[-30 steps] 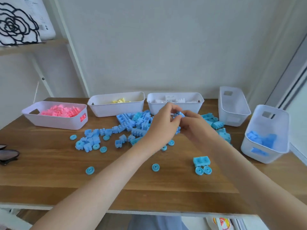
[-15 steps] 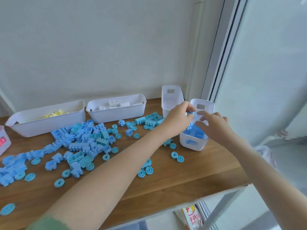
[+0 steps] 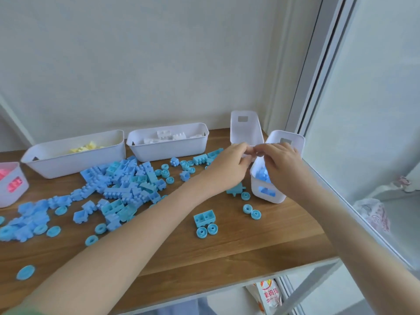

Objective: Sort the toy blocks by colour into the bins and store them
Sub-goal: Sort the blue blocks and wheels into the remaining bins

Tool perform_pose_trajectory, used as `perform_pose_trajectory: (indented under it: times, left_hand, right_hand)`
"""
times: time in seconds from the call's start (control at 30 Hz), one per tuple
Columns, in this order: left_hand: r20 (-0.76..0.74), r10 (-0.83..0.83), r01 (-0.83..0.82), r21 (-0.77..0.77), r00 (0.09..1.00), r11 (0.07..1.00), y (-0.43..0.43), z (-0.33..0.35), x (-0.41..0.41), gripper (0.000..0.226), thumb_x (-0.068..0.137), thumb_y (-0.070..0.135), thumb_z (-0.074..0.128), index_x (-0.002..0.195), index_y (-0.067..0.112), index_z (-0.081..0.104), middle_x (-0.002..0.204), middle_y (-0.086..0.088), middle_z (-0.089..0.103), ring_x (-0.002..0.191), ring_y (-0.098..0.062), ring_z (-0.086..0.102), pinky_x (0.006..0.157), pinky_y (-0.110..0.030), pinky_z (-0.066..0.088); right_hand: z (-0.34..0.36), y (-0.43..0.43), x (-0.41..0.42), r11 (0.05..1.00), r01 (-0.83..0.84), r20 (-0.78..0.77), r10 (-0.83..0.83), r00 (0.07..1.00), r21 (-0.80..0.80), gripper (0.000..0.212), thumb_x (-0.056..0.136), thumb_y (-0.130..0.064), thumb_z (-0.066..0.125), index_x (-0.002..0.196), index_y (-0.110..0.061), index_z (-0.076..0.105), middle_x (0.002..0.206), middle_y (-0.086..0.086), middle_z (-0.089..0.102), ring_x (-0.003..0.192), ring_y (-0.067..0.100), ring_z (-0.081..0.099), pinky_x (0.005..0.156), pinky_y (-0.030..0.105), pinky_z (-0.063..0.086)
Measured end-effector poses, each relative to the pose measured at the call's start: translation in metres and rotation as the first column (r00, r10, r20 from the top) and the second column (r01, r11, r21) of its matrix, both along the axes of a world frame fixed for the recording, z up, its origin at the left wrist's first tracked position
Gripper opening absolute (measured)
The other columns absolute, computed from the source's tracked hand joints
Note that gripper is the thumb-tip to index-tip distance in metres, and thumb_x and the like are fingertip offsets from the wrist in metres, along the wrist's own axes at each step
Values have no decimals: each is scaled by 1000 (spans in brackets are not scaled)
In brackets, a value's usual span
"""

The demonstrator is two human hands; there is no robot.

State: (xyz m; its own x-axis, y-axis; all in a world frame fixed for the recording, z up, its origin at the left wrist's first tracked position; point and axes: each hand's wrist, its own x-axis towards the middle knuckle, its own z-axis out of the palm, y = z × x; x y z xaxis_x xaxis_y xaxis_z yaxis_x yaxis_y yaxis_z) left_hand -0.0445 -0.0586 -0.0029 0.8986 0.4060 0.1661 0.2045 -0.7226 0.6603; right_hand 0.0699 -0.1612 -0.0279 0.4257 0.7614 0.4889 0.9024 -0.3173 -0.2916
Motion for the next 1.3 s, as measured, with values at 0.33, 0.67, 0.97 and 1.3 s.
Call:
perform_pose_trajectory:
  times: [0.33, 0.67, 0.97, 1.3]
  left_hand:
    - [-234, 231, -222, 64, 944, 973, 78, -12, -164, 14, 98, 31, 48, 109, 33, 56, 112, 16, 58, 94, 5, 54, 77, -15, 44]
    - [-252, 501, -467, 185, 828, 865, 111, -36, -285, 26, 99, 18, 44, 117, 30, 58, 108, 12, 49, 89, 3, 50, 79, -18, 34]
    - [145, 886, -897, 33, 441, 441, 140, -68, -348, 27, 100, 24, 40, 122, 11, 50, 121, -6, 55, 99, -9, 49, 77, -20, 36]
    - [114, 771, -778, 152, 627, 610, 142, -90, -338, 29, 88, 29, 64, 105, 11, 49, 108, 3, 40, 80, -6, 49, 73, -15, 37]
  right_hand:
    - [-10, 67, -96, 829, -519, -242, 471, 848, -207, 32, 96, -12, 44, 125, -20, 54, 112, -4, 61, 94, 3, 51, 78, 7, 30]
    - [-22, 123, -165, 625, -692, -316, 616, 721, -360, 37, 96, -23, 48, 131, -32, 45, 119, -10, 52, 95, 6, 53, 87, 22, 42]
    - [-40, 161, -205, 552, -687, -113, 735, 668, -473, 34, 93, -29, 53, 127, -28, 49, 133, -8, 38, 120, 13, 41, 101, 27, 36]
    - [-42, 166, -213, 513, -811, -367, 724, 584, -280, 33, 90, -6, 47, 111, -30, 49, 114, -15, 43, 107, 1, 41, 87, 11, 34]
